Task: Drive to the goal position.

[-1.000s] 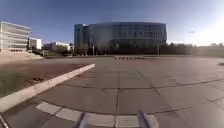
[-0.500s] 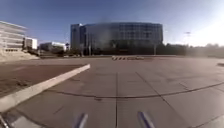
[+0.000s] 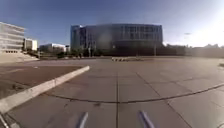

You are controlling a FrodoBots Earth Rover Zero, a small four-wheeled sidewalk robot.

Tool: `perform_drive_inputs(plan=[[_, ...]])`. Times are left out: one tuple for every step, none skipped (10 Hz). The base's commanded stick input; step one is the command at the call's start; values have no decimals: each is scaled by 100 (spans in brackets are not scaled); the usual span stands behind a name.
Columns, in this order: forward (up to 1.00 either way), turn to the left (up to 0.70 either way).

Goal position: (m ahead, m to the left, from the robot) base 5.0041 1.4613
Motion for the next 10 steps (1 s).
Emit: perform_drive_inputs(plan=[[70,0],[70,0],[70,0],[70,0],[70,0],[70,0],[70,0],[70,0],[70,0],[70,0]])
